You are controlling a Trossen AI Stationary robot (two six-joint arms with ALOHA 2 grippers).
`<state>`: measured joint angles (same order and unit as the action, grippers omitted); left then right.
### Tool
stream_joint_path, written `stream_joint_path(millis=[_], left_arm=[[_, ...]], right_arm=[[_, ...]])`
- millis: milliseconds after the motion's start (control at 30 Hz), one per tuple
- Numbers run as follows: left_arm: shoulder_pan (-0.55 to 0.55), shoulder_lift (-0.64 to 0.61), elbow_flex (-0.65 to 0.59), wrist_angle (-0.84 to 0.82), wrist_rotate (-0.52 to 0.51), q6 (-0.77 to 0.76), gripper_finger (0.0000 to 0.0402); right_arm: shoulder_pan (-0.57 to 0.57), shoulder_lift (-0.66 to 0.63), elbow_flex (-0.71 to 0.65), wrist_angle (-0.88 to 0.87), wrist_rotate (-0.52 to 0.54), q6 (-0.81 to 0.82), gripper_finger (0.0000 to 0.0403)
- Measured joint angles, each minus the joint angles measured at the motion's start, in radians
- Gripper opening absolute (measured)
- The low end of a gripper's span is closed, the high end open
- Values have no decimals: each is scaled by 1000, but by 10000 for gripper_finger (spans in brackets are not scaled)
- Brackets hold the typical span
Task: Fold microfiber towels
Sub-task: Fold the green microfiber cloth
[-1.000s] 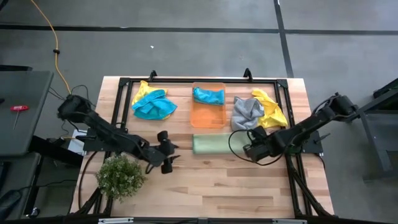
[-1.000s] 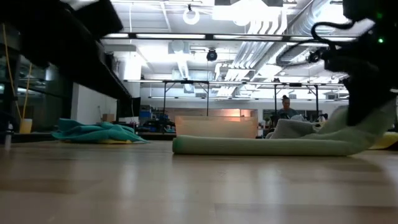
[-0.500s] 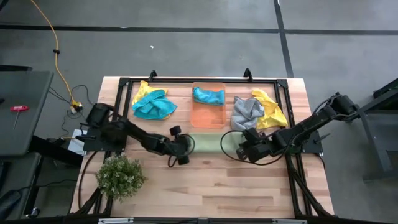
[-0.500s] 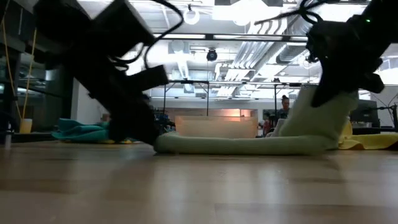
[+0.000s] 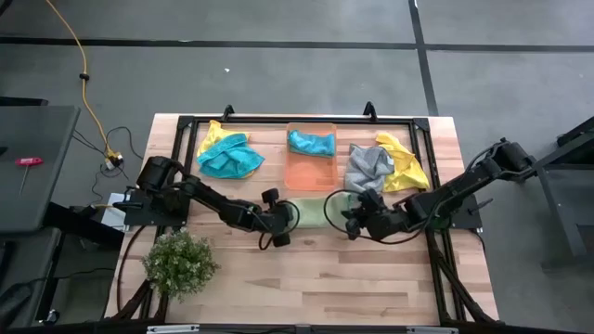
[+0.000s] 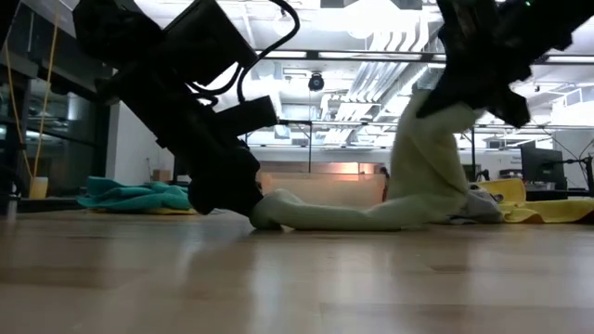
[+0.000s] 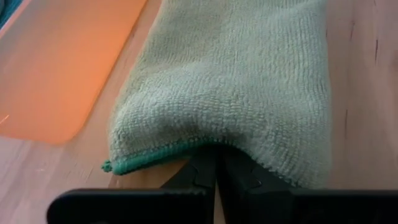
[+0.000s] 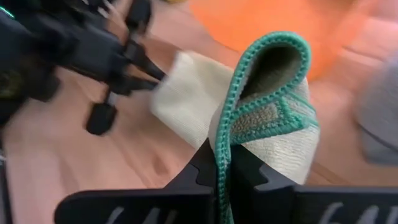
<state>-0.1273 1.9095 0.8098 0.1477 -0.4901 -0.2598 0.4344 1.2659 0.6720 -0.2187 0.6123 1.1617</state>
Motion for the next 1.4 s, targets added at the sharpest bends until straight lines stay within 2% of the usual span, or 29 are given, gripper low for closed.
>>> stream_joint_path(millis=[233, 433, 533, 900, 1200, 1400], left_arm=[[-6, -1, 1, -32, -22, -25, 0], [-6, -1, 0, -32, -22, -25, 0], [-6, -1, 0, -34, -22, -27, 0], [-5, -1, 0, -33, -24, -44, 0], [-5, -1, -2, -28, -26, -44, 0], [-5, -1, -2, -28, -26, -43, 0]], right_arm=[[-47, 49, 0, 157, 16, -84, 0], [-100, 214, 0, 421, -68, -171, 0], [-118, 294, 0, 548, -75, -200, 0], [-165, 523, 1, 904, -119, -193, 0], [-180, 620, 50, 965, -120, -152, 6], [-185, 621, 86, 961, -109, -248, 53]])
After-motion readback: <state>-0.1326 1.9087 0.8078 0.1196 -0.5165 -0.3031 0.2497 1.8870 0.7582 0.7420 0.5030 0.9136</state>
